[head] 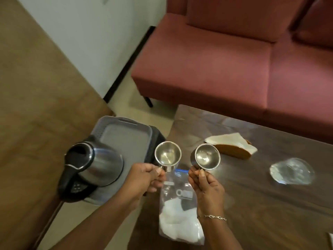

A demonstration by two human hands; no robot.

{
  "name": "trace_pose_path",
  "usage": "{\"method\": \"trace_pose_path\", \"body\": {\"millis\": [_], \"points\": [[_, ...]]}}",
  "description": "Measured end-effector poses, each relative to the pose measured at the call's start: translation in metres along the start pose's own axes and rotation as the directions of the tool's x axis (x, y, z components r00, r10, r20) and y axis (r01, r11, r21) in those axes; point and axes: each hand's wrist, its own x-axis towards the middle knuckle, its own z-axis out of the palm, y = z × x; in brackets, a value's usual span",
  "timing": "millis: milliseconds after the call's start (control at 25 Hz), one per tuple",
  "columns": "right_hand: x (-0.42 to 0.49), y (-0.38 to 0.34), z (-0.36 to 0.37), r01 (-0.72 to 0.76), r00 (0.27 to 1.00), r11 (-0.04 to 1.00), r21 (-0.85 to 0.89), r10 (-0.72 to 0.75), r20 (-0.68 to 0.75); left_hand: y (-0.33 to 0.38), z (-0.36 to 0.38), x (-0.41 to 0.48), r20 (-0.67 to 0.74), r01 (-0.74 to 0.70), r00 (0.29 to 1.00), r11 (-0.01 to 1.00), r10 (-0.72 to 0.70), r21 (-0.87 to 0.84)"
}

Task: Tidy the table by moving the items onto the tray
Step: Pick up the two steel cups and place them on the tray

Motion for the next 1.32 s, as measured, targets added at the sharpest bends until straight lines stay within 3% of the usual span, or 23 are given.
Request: {"method": "trace_pose_path", "body": {"millis": [280, 520, 800, 1120, 1320], "points": [[0.010, 0.069, 0.118, -0.024, 0.991, 0.989, -0.147, 0.043, 0.126, 0.051, -0.150, 0.042, -0.089, -0.075, 0.993, 0.997, 0.077, 0.031], [0.049, 0.123, 0.190, -0.096, 0.989, 0.962, -0.256, 0.122, 0.086, 0.053, -0.227, 0.123, -0.163, 0.039, 0.986, 0.997, -0.027, 0.069], [0.106, 0.171, 0.232, -0.212, 0.969, 0.926, -0.314, 0.240, 0.053, 0.008, -0.245, 0.212, -0.138, 0.241, 0.963, 0.969, -0.232, 0.048], [0.145, 0.212, 0.241, -0.273, 0.960, 0.894, -0.354, 0.274, -0.050, -0.029, -0.232, 0.268, -0.166, 0.207, 0.963, 0.977, -0.211, -0.044], [0.153, 0.225, 0.245, -0.288, 0.957, 0.876, -0.386, 0.278, -0.084, -0.041, -0.232, 0.282, -0.169, 0.215, 0.964, 0.976, -0.208, 0.028]]}}
